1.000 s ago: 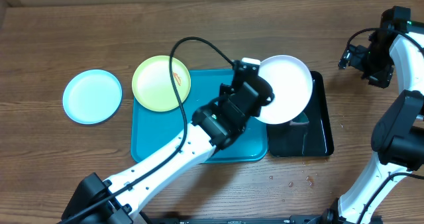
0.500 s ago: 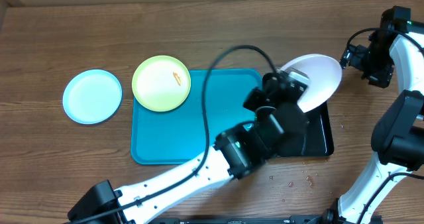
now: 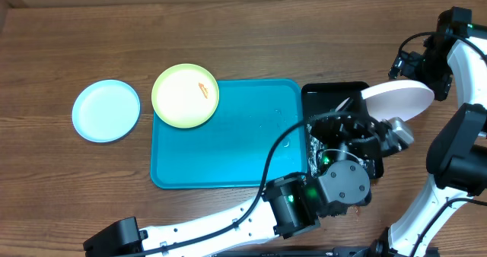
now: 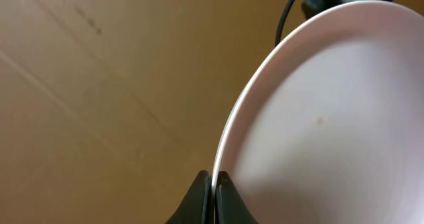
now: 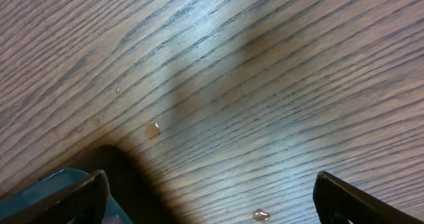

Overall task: Clean dirty plates on tray and stack at the side
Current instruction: 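Tilt the pink-white plate over the black tray with the left gripper, then carry the pink-white plate left and set it on the white plate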

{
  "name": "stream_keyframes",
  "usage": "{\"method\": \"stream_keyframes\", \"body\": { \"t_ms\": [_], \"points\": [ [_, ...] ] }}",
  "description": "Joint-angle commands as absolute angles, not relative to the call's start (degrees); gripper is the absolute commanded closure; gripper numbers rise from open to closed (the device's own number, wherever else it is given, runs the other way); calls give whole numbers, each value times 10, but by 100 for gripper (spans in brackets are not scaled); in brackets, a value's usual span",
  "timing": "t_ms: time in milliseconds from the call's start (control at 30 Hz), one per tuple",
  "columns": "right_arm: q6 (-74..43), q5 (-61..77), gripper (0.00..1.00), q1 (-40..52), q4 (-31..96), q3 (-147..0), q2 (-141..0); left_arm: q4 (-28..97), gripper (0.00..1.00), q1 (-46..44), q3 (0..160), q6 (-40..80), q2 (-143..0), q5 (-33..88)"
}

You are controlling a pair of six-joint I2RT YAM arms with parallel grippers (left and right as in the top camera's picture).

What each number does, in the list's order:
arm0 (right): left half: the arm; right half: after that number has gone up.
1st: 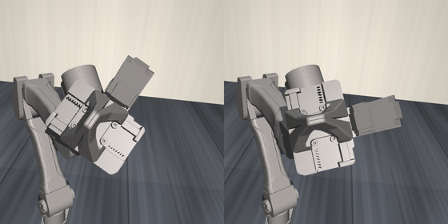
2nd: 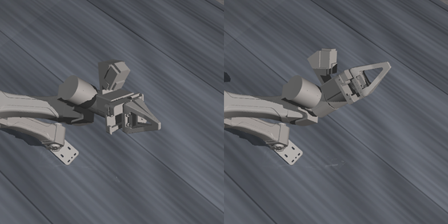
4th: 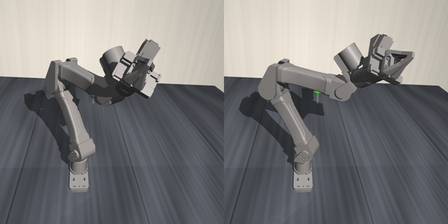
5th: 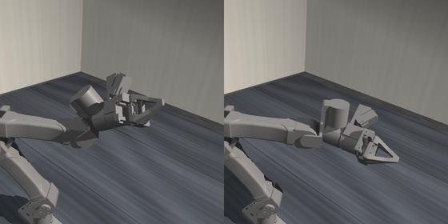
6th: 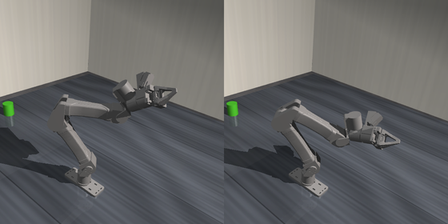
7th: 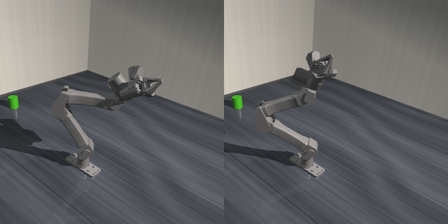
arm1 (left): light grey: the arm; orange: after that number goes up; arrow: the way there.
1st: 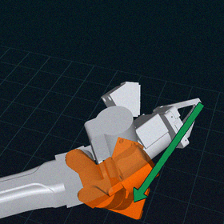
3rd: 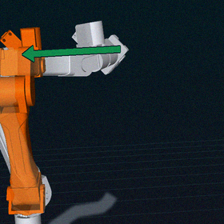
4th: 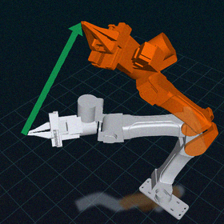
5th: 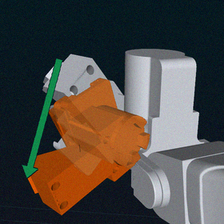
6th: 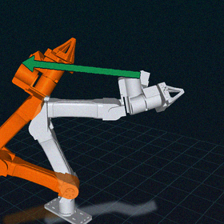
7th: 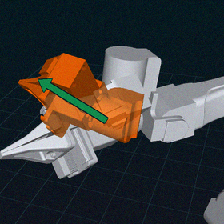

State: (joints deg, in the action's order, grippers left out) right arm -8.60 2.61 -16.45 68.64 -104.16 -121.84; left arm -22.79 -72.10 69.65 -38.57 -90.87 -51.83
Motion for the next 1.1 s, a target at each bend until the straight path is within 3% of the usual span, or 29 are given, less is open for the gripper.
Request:
{"method": "stream_keyframes", "body": {
  "t_ms": [0,267,500,700,1067],
  "points": [
    [-88,26,0,-164,686,-1050,-1199,-249,96,-726,707,-452,-904,-530],
    [-88,26,0,-164,686,-1050,-1199,-252,96,-722,706,-418,-904,-536],
    [-88,26,0,-164,686,-1050,-1199,-55,96,-674,706,-74,-907,-533],
    [-88,26,0,-164,686,-1050,-1199,177,96,-564,705,261,-907,-313],
    [-88,26,0,-164,686,-1050,-1199,263,96,-227,706,371,-906,95]
  ]
}}
